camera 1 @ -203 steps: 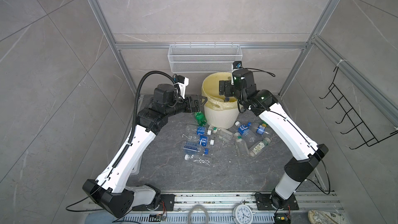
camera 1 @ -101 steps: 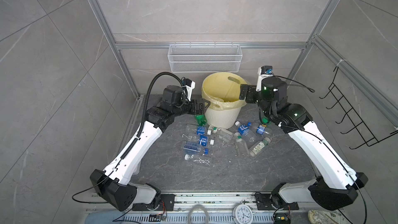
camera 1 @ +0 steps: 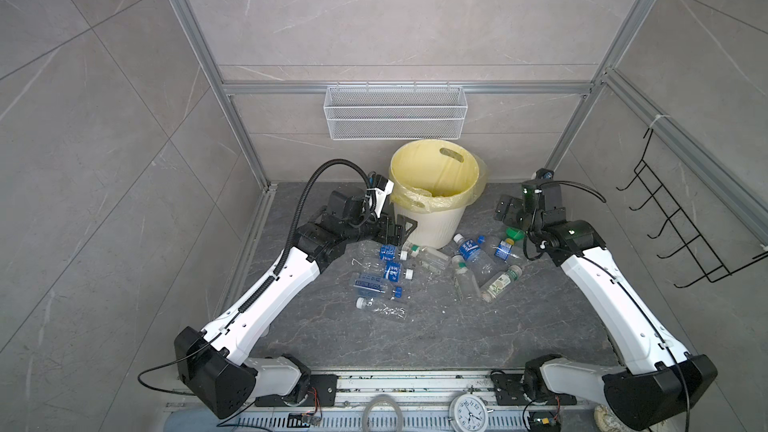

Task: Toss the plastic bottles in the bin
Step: 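Move the right gripper down toward the green soda bottle beyond the bin, then close the right gripper around the green soda bottle's body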

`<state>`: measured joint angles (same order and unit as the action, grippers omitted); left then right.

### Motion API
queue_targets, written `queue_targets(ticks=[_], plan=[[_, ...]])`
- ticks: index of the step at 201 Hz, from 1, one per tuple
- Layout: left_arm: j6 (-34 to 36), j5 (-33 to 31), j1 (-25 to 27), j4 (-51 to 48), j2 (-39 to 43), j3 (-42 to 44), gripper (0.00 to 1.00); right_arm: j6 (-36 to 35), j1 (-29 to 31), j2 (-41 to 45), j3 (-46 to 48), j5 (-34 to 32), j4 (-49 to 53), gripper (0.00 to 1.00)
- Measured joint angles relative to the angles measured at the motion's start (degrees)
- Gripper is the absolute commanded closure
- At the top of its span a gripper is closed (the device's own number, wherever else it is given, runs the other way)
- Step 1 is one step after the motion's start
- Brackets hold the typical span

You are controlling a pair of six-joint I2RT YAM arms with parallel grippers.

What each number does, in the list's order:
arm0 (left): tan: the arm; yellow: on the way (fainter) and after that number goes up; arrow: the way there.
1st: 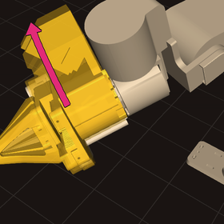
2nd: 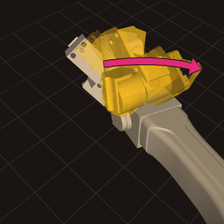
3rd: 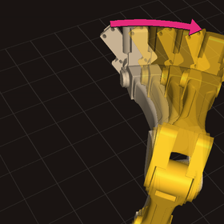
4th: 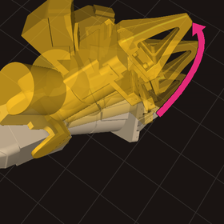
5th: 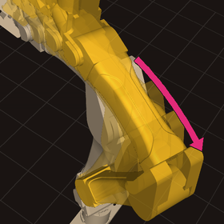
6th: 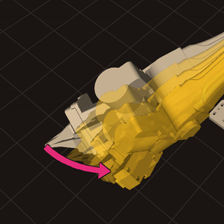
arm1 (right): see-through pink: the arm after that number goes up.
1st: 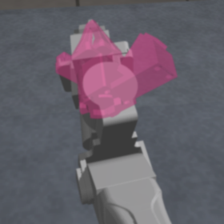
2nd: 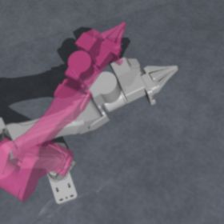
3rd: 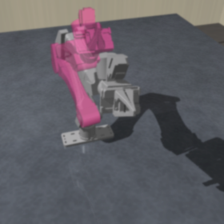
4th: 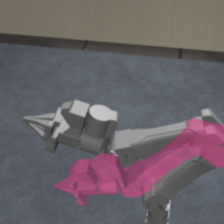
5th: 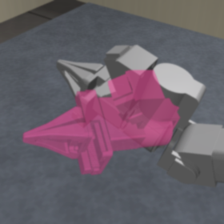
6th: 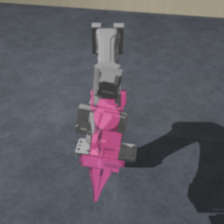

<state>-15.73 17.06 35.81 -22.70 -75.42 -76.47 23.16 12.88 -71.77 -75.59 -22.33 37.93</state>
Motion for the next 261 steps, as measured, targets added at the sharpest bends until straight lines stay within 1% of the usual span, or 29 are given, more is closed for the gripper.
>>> queue_targets(ticks=[29, 60, 113, 160, 196, 261], plan=[[0.44, 0.02, 0.98, 0.42, 0.72, 0.00, 0.00, 2.23, -6.08, -0.98, 1.46, 4.98, -0.81, 0.01], [0.44, 0.02, 1.20, 0.50, 1.07, 0.00, 0.00, 5.14, -12.46, -5.64, 2.93, 10.97, -3.08, 0.01], [0.61, -0.09, 1.20, 0.50, 2.19, 0.09, 0.00, 7.74, -18.62, -16.15, 4.02, 17.77, -7.10, 0.01], [0.59, 0.09, 1.20, 0.70, 2.43, 0.22, 0.00, 8.66, -19.63, -24.63, 1.55, 18.71, -8.24, 0.01], [0.31, 1.22, 1.22, 2.10, 1.66, 0.28, 0.00, 8.61, -20.57, -29.42, -1.18, 18.69, -8.26, 0.01], [-0.11, 1.14, 1.29, 2.19, 0.33, 0.28, 0.00, 7.69, -22.16, -39.43, -7.43, 18.51, -9.11, 0.05]])
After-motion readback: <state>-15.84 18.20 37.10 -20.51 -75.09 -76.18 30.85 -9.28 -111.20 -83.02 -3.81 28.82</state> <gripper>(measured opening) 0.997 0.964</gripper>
